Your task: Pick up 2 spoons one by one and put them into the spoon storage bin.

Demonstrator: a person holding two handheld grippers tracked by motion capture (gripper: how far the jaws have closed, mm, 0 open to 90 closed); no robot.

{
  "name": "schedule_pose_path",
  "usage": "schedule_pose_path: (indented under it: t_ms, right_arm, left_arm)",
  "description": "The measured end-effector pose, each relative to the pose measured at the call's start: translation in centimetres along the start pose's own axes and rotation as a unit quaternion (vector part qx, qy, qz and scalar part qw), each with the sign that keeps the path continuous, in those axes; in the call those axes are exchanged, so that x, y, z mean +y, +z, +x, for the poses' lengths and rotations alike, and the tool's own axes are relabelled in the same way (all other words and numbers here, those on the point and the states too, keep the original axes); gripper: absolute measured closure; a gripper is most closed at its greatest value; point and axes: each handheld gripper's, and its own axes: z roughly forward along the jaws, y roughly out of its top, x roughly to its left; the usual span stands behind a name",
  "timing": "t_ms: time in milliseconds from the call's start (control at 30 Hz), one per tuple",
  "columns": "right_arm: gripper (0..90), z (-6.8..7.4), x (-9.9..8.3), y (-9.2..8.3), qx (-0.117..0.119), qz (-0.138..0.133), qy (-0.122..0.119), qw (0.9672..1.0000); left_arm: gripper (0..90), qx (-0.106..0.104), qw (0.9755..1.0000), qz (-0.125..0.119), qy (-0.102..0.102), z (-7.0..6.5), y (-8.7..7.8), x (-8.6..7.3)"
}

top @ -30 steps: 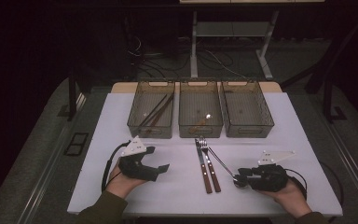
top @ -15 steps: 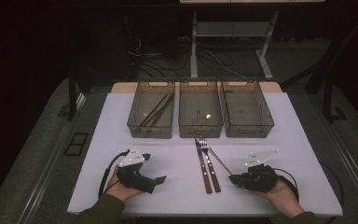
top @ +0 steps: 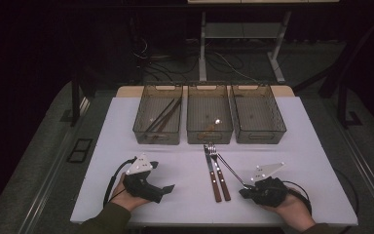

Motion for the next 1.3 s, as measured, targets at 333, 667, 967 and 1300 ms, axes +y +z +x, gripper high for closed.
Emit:
schedule_pose_path:
  t_ms: [333, 667, 967, 1300]
  right_arm:
    - [89.9, -0.1, -0.1, -0.1, -0.030, 0.010, -0.004, 0.9995]
    - [89.9, -0.6, -0.1, -0.4, -0.049, 0.012, 0.000, 0.9987]
    - [89.9, -1.6, -0.3, -0.8, -0.072, 0.014, 0.004, 0.9973]
    - [89.9, -2.9, -0.7, -1.2, -0.088, 0.009, 0.020, 0.9959]
  left_arm:
    - [0.0, 0.001, 1.0000, -0.002, -0.002, 0.0, -0.1, 0.0]
    - [0.0, 0.001, 1.0000, -0.003, 0.000, 0.0, -0.1, 0.1]
    - [0.0, 0.001, 1.0000, -0.003, 0.000, -0.1, -0.1, 0.1]
    - [0.0, 0.001, 1.0000, -0.003, 0.000, -0.1, -0.1, 0.1]
